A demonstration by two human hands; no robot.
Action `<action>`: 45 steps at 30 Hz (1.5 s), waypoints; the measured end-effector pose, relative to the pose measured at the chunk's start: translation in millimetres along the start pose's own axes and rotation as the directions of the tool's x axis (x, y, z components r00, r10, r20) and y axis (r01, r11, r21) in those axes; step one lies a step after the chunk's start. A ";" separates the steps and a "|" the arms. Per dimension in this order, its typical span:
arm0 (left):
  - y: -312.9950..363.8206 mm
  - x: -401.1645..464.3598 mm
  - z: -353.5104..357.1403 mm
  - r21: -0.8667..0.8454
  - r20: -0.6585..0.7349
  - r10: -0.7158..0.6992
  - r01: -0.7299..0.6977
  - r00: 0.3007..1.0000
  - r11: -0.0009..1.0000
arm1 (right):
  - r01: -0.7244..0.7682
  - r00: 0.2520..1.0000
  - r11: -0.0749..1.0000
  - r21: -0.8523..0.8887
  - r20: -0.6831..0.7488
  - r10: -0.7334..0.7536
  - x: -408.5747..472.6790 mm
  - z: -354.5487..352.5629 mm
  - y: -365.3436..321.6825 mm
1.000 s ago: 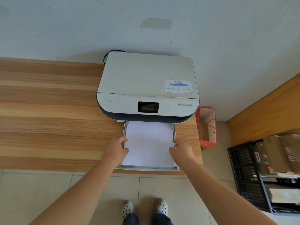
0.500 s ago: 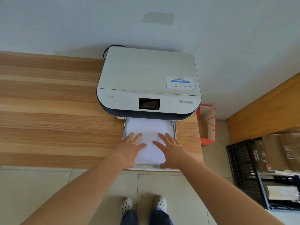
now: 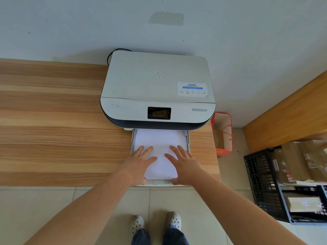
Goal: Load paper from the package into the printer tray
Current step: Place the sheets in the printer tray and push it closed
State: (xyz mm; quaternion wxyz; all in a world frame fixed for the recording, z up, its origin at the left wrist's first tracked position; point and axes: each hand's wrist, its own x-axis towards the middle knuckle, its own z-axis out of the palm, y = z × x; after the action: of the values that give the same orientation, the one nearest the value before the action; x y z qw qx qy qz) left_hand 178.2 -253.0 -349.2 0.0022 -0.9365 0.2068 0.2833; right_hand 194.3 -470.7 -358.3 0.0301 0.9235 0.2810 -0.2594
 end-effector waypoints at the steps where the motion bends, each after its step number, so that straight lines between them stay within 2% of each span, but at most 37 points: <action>1: 0.1 0.2 0.1 0.002 0.002 -0.001 0.001 1.000 1.000 | -0.003 1.000 1.000 0.003 0.002 0.003 0.3 0.5 -0.3; 17: 3.7 -4.5 0.9 0.000 0.006 0.011 -0.011 1.000 1.000 | -0.032 0.999 0.998 0.060 0.010 0.032 -1.4 4.5 -4.1; 29: 2.1 -1.1 -1.3 -0.023 0.058 -0.008 0.009 0.998 1.000 | -0.041 0.999 0.993 0.109 0.036 0.037 -2.3 -1.8 -2.3; 33: -0.7 -4.4 -6.6 0.029 0.053 -0.003 0.001 0.999 1.000 | -0.064 0.998 0.972 0.225 0.001 0.066 -4.9 -14.5 1.5; 35: -7.7 -9.4 -12.7 -0.016 0.012 -0.017 0.017 1.000 1.000 | -0.112 0.989 0.940 0.322 -0.059 0.138 -6.4 -24.5 9.8; 38: -25.3 -13.8 -22.9 -0.217 -0.101 -0.109 0.085 0.989 0.973 | -0.244 0.938 0.843 0.479 -0.105 0.331 -4.5 -33.5 29.8; 41: -43.7 -10.8 -30.0 -0.411 -0.247 -0.312 0.193 0.918 0.891 | -0.376 0.890 0.780 0.500 -0.040 0.455 2.7 -33.9 45.8; 43: -50.6 -7.7 -31.6 -0.463 -0.212 -0.423 0.291 0.881 0.837 | -0.451 0.864 0.763 0.464 0.013 0.503 7.5 -35.5 48.7; 45: -53.3 -3.6 -28.4 -0.470 -0.104 -0.466 0.370 0.879 0.802 | -0.499 0.850 0.746 0.442 0.080 0.521 13.7 -36.8 48.0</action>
State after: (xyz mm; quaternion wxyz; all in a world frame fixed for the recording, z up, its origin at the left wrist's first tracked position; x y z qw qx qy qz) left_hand 211.2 -206.3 -329.5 -0.1670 -0.9599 -0.0755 0.2122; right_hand 246.7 -496.7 -337.7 -0.1199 0.9524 -0.0484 -0.2759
